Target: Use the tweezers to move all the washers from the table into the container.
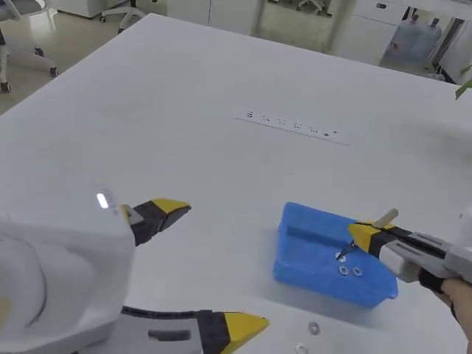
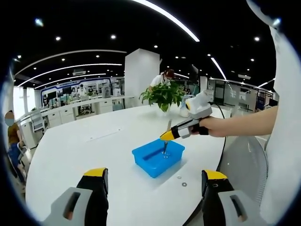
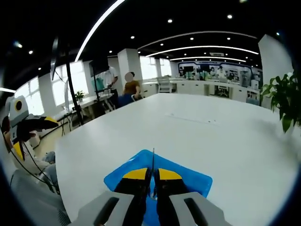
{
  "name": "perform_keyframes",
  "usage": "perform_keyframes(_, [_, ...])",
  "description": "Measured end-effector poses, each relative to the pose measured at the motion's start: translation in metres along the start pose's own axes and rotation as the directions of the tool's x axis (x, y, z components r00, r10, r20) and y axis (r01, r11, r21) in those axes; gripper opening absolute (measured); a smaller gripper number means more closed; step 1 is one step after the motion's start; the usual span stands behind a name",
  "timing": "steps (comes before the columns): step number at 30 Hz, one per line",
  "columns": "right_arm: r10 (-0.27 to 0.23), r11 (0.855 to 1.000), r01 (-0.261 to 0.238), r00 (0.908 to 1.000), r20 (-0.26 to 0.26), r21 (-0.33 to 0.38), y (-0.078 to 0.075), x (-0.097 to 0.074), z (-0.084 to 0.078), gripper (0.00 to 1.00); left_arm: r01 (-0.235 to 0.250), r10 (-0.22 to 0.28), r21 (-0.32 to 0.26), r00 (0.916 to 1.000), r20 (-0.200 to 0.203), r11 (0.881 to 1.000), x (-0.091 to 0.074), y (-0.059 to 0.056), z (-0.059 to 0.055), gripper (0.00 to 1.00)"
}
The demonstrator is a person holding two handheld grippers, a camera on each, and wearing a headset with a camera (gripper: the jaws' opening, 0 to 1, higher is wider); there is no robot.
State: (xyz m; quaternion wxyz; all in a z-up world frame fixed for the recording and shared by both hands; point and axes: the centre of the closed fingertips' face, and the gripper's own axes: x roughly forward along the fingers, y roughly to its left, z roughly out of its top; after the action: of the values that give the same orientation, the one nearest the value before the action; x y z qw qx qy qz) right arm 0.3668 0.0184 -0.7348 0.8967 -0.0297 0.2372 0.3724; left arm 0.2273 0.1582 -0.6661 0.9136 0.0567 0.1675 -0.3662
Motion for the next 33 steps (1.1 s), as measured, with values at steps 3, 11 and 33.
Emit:
perform_keyframes(3, [0.001,1.000,-0.001,0.9996,-0.029,-0.019,-0.003,0.009,-0.010,0.02,-0.006,0.006,0.001,1.0000,0.000,1.000,-0.001,0.002,0.000,0.83])
perform_keyframes(11, [0.014,1.000,-0.014,0.9986,-0.050,0.005,0.000,0.016,-0.020,0.02,-0.018,0.018,0.000,0.9998,-0.008,1.000,-0.003,0.005,-0.002,0.83])
perform_keyframes(33, [0.006,0.996,-0.006,1.0000,-0.005,0.083,-0.003,0.004,-0.017,0.03,-0.023,0.023,0.006,0.9995,-0.023,1.000,-0.003,0.003,-0.005,0.83])
